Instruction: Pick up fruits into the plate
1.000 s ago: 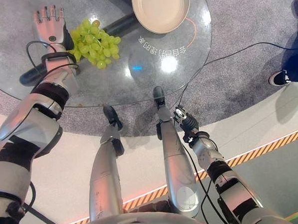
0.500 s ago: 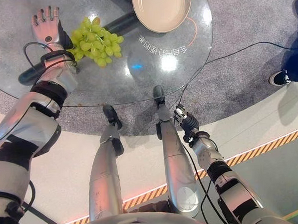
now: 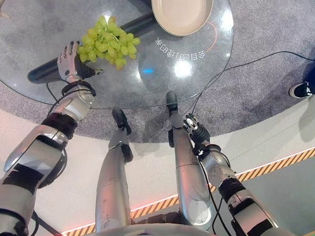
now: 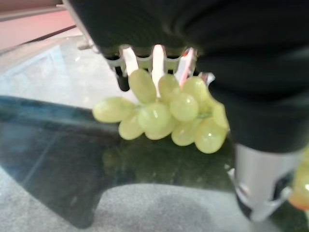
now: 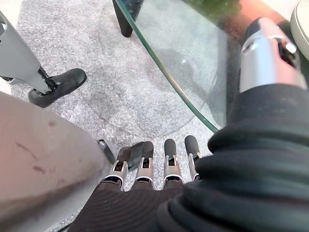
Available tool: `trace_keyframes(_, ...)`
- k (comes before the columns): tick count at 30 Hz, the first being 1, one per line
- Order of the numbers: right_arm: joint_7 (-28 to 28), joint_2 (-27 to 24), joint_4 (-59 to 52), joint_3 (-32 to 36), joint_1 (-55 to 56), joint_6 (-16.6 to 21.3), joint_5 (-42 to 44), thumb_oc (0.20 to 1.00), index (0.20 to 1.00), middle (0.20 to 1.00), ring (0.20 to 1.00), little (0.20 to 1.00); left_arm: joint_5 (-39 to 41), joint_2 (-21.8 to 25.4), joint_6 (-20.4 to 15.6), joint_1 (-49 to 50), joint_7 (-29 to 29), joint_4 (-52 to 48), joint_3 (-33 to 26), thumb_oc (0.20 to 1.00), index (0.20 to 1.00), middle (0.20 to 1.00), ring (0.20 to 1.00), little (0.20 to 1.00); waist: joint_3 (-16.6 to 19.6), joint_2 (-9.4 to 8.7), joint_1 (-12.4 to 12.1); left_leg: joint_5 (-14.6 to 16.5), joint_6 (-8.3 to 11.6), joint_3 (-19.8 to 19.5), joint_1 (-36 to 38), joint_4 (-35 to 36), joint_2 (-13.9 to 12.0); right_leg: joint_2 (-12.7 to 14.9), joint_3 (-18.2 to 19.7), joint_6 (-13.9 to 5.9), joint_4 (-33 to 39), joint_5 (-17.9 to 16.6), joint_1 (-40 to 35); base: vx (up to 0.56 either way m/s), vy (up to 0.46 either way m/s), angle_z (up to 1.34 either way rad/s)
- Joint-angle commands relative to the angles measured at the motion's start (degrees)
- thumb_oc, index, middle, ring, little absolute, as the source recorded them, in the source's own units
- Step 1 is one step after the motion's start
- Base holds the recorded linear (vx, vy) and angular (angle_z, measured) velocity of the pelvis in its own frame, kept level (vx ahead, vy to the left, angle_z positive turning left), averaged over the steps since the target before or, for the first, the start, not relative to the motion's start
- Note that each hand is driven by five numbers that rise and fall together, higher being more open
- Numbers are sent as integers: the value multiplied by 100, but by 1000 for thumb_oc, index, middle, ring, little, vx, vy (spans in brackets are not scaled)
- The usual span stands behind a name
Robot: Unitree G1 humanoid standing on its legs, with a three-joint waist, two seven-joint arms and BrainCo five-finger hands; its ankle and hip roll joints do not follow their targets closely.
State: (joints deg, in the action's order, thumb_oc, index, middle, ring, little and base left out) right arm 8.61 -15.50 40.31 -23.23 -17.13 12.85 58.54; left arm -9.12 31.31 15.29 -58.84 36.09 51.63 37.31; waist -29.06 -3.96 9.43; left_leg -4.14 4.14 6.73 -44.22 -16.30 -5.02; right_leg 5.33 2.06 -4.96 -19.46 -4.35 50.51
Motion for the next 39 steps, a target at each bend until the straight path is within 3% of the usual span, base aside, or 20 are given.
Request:
trace_keyframes(1,-30,-7,-532,105,557,147,131,1000,1000,1000,1000,1000,-316,123,66,-62,145,-281,-477,1000,1000,1000,1000,1000,-74,224,53,503,-301,-144,125,-92,658,-673,-338,299,-71,244,-156,0,0,0)
trace_keyframes(6,-44,13,-542,116,555,154,131,1000,1000,1000,1000,1000,-435,105,59,-41,79,-478,-442,1000,1000,1000,1000,1000,-74,223,32,499,-308,-138,183,-50,659,-661,-365,289,-23,223,-205,0,0,0)
trace_keyframes(14,-23,17,-484,125,476,115,157,1000,1000,1000,1000,1000,-862,27,375,-163,290,-530,-280,1000,1000,1000,1000,1000,-74,206,51,484,-297,-124,187,-34,653,-675,-361,288,-6,203,-208,0,0,0)
trace_keyframes(26,237,-37,-63,-57,137,18,325,1000,1000,1000,1000,1000,-1939,-18,1204,-1240,-126,782,675,1000,1000,1000,1000,1000,-74,48,284,449,-230,20,211,-50,567,-722,-273,284,9,141,-200,-1,0,0)
trace_keyframes(39,382,-51,52,-224,17,66,369,1000,1000,1000,1000,1000,-1980,-165,1513,-1789,-354,1682,1046,1000,1000,1000,1000,1000,-74,-45,469,443,-182,106,30,-169,518,-772,-202,314,-55,137,-24,-2,1,-3)
